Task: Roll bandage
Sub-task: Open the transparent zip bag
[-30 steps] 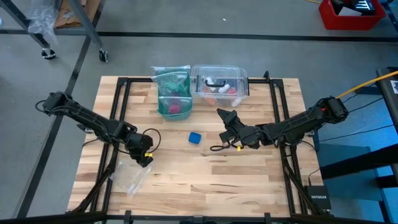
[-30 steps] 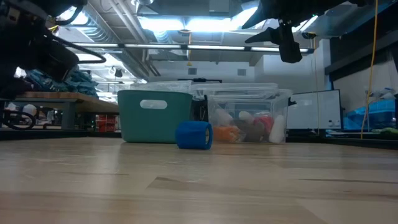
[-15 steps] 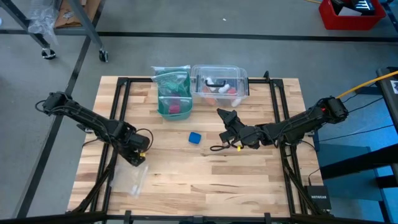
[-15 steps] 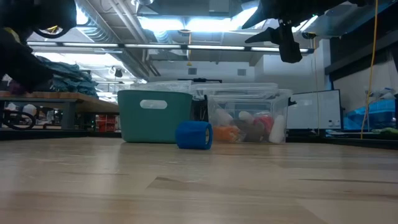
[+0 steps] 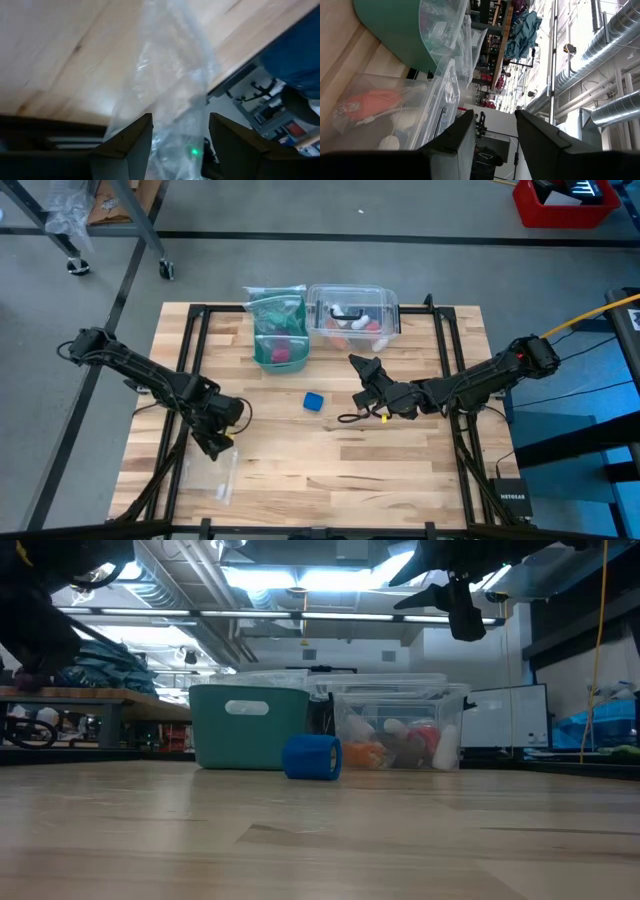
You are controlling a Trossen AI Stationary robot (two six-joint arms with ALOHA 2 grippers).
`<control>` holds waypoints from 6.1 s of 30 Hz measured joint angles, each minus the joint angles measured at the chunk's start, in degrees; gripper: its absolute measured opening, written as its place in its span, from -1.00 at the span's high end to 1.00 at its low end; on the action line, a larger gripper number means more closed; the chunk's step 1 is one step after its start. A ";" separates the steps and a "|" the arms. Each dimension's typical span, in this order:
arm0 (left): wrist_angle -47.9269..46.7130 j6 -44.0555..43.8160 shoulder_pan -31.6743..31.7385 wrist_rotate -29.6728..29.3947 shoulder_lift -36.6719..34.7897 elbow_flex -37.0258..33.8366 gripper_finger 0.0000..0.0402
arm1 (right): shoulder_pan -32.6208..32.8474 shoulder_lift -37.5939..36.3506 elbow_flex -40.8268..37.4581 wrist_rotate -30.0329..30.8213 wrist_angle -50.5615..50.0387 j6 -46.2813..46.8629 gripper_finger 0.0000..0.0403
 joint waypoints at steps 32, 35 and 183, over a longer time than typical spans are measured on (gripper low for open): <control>9.26 2.10 -7.56 -2.51 19.36 0.01 0.07 | 0.02 0.02 0.00 -4.86 -1.36 3.02 0.27; 12.83 3.71 -7.96 0.13 22.58 0.01 0.15 | 0.00 0.02 0.02 -4.96 -1.33 3.02 0.27; 76.45 50.62 -1.40 -89.86 24.30 7.92 1.00 | -9.38 0.02 0.00 -52.83 0.07 82.27 0.43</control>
